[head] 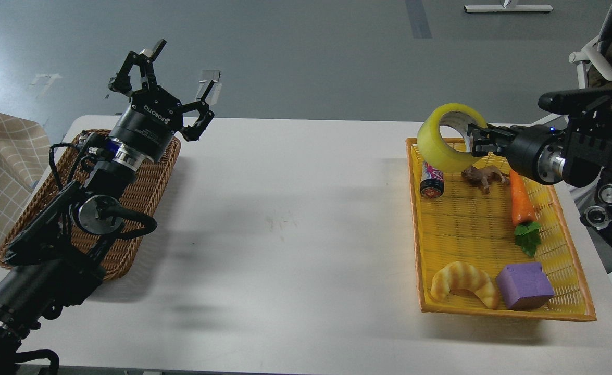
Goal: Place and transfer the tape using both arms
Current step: 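Lift the tape roll with the right gripper and carry it toward table center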
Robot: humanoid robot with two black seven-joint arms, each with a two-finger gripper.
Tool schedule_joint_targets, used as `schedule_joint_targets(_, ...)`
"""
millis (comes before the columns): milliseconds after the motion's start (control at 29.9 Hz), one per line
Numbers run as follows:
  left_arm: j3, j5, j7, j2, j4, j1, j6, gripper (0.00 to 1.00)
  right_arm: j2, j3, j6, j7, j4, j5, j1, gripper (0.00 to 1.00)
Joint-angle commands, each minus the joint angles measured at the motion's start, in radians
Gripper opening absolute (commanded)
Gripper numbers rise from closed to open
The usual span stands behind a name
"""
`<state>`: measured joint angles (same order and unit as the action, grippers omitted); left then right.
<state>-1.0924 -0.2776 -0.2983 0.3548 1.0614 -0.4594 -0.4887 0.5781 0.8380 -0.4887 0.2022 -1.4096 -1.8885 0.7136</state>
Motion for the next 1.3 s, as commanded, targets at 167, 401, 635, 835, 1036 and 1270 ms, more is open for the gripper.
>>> schedule_joint_targets(167, -0.001, 0.000, -0.001, -0.002, 0.000, -0.002, 0.000, 0.98, -0.153, -0.131, 0.000, 0.002, 0.132, -0.001, 0.128, 0.00)
schedule_joint_targets(401, -0.003, 0.000, -0.002, -0.016, 0.000, -0.007, 0.000, 0.98, -0.287, -0.214, 0.000, 0.002, 0.227, -0.003, 0.181, 0.00)
schedule_joint_targets(635, -0.003, 0.003, -0.005, -0.016, 0.000, -0.005, 0.000, 0.98, -0.386, -0.269, 0.000, 0.002, 0.291, -0.004, 0.207, 0.00)
schedule_joint_targets(835, -0.003, 0.004, -0.005, -0.017, 0.000, -0.004, 0.000, 0.98, -0.434, -0.321, 0.000, 0.002, 0.296, -0.011, 0.210, 0.00)
schedule_joint_targets(1036, -0.003, 0.005, -0.005, -0.016, 0.002, -0.004, 0.000, 0.98, -0.475, -0.359, 0.000, 0.003, 0.316, -0.014, 0.213, 0.00)
schedule_joint_targets(1270, -0.003, 0.009, -0.005, -0.017, 0.002, -0.004, 0.000, 0.98, -0.526, -0.398, 0.000, 0.003, 0.366, -0.015, 0.231, 0.00)
